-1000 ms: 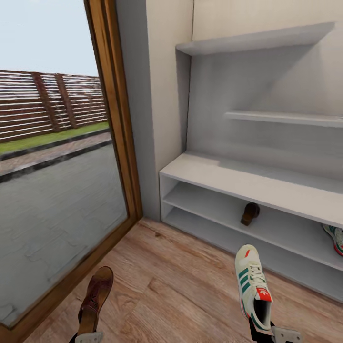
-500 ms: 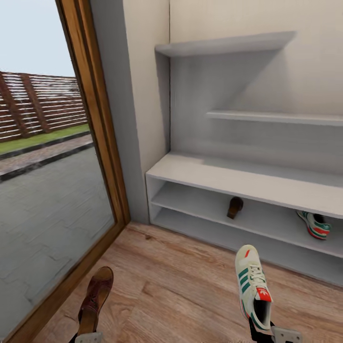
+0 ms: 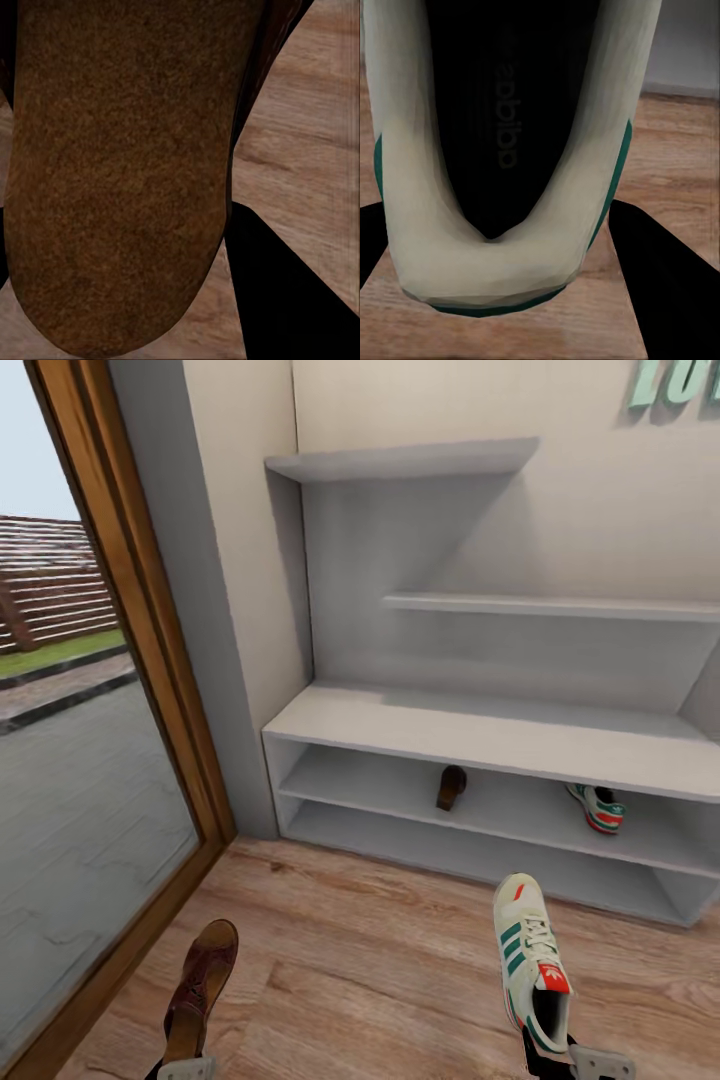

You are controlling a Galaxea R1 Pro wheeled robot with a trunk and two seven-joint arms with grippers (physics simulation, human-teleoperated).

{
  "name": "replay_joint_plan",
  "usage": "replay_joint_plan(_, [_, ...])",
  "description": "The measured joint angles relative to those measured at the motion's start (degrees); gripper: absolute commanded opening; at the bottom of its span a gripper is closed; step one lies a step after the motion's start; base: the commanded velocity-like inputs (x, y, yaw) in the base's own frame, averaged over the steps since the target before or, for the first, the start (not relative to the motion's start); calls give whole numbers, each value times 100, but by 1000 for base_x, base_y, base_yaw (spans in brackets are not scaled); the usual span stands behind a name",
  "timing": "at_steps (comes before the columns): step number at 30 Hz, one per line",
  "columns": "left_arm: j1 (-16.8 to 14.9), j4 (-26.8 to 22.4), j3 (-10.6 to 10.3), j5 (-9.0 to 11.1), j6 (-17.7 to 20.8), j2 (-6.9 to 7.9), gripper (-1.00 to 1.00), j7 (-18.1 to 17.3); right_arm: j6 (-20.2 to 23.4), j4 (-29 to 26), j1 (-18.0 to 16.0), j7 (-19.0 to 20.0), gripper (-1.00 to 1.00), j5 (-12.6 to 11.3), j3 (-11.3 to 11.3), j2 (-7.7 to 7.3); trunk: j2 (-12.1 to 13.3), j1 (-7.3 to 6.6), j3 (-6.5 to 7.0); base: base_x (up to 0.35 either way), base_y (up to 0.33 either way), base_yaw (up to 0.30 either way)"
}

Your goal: Pick up the two gym shoes and the two sandals from the corridor floor and place them onto the hallstand (shoe rack) in the corridor, making sure they are on the rack and not on the floor. Arrange them so the two gym shoes are next to each other and the two sandals are next to each other.

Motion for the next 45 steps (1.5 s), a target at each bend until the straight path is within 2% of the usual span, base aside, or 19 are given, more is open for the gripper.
replay_joint_plan(16, [0, 0, -1, -1, 0, 0, -100, 0, 0, 0, 0, 0, -100, 0, 0, 1, 0, 0, 31, -2, 2, -275])
replay_joint_plan(26, [0, -7, 1, 2, -1, 0, -100, 0, 0, 3, -1, 0, -100, -8, 2, 3, 0, 1, 47, -48, 231, -270])
replay_joint_plan(45, [1, -6, -17, -15, 24, 0, -100, 0, 8, -59, -2, -2, -100, -18, -39, -12, 0, 0, 47, -4, 17, -19])
